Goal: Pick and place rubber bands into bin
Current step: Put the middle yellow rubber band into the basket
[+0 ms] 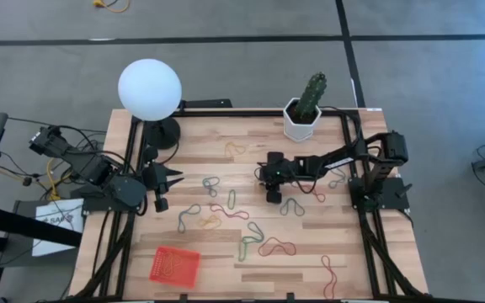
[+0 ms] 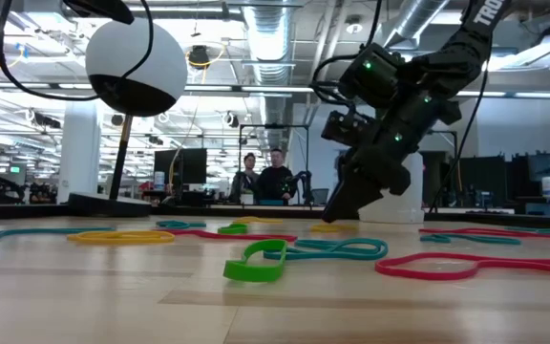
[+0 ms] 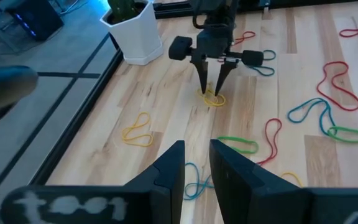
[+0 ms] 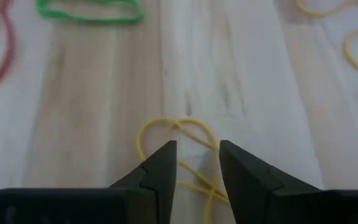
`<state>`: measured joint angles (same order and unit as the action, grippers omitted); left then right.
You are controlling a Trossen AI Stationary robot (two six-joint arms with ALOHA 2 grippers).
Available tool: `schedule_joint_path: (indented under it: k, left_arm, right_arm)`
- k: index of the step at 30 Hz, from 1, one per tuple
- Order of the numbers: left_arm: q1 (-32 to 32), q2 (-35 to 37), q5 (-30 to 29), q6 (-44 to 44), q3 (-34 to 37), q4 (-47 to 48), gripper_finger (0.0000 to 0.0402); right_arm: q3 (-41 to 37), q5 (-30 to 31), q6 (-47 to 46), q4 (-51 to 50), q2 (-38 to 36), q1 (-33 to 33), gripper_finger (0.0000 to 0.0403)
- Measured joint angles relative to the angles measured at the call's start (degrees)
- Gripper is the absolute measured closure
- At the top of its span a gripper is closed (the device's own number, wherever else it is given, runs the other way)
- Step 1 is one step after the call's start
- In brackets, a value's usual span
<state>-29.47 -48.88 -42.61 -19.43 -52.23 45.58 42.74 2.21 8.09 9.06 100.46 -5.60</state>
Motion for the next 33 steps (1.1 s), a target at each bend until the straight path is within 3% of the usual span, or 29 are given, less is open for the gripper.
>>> schedule_joint_path:
  k: [11,16,20,33]
  left_arm:
    - [0.00,0.00,-0.01,0.30,0.00,0.03,0.0336]
    - [-0.02,0.02,-0.02,1.04,0.00,0.02,0.0336]
    - [-0.02,0.00,-0.02,1.39,0.00,0.00,0.0336]
    - [0.00,0.00,-4.47,1.38,0.00,-6.11,0.0336]
  right_arm:
    - [0.34,-2.51,-2.04,0.31,3.98,-2.23,0.0289]
    - [0.34,-3.67,-1.61,0.74,4.37,-1.89,0.0336]
    - [-0.11,-3.61,-1.51,1.01,1.97,-1.12,0.0394]
    - [6.52,-3.75,-1.59,8.66,-11.04,-0.75,0.0401]
